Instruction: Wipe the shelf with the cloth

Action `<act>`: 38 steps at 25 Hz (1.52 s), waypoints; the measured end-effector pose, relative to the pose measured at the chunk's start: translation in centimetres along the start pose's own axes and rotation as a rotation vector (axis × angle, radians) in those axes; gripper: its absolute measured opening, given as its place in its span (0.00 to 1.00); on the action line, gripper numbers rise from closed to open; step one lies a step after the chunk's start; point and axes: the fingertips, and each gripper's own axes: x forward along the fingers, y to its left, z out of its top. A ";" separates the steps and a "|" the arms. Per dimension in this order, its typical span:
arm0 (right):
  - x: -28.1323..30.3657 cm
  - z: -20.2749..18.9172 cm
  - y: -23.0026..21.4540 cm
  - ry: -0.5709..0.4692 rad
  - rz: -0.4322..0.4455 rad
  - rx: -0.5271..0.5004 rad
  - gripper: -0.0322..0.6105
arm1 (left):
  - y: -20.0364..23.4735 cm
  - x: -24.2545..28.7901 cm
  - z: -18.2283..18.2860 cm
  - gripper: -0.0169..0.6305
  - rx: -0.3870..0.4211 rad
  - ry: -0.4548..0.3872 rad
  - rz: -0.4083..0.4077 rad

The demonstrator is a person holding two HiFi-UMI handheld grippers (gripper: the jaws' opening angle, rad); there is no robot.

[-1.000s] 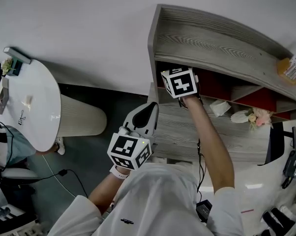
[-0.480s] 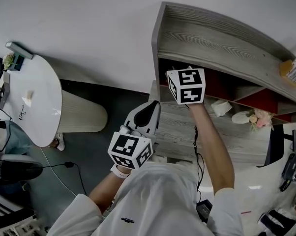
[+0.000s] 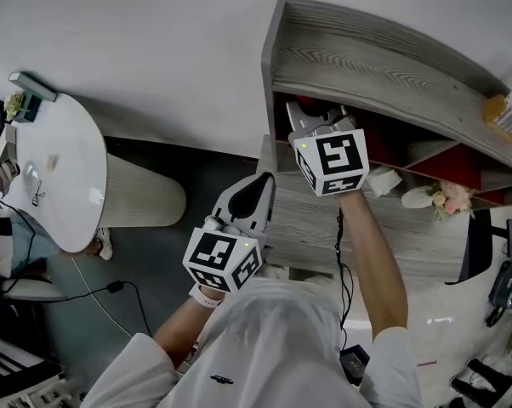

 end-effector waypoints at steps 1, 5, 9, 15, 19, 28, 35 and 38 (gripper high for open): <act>-0.3 0.2 0.4 -0.002 0.017 -0.016 0.16 | 0.1 -0.1 -0.1 0.04 -0.003 0.002 0.001; -1.1 0.2 1.8 0.032 0.107 -0.088 0.15 | 0.1 -0.3 -0.5 0.04 -0.015 0.009 0.000; -2.1 -0.9 3.2 0.073 0.166 -0.128 0.15 | -0.5 -0.2 -0.9 0.04 -0.020 0.015 -0.012; -3.0 -4.8 4.3 0.195 0.209 -0.122 0.15 | -0.9 -0.2 -1.0 0.04 -0.016 0.017 -0.023; -3.0 -8.1 4.2 0.331 0.254 -0.085 0.15 | -0.9 -0.6 -1.3 0.04 -0.019 0.021 -0.020; -0.3 -12.7 1.5 0.543 0.217 -0.257 0.15 | -0.3 -2.1 -2.2 0.04 -0.028 0.037 0.018; 1.5 -13.5 -0.1 0.613 0.189 -0.312 0.15 | 0.5 -2.6 -2.3 0.04 -0.023 0.040 0.047; 2.2 -13.7 -1.0 0.641 0.151 -0.360 0.16 | 0.4 -2.5 -2.1 0.04 -0.021 0.036 0.049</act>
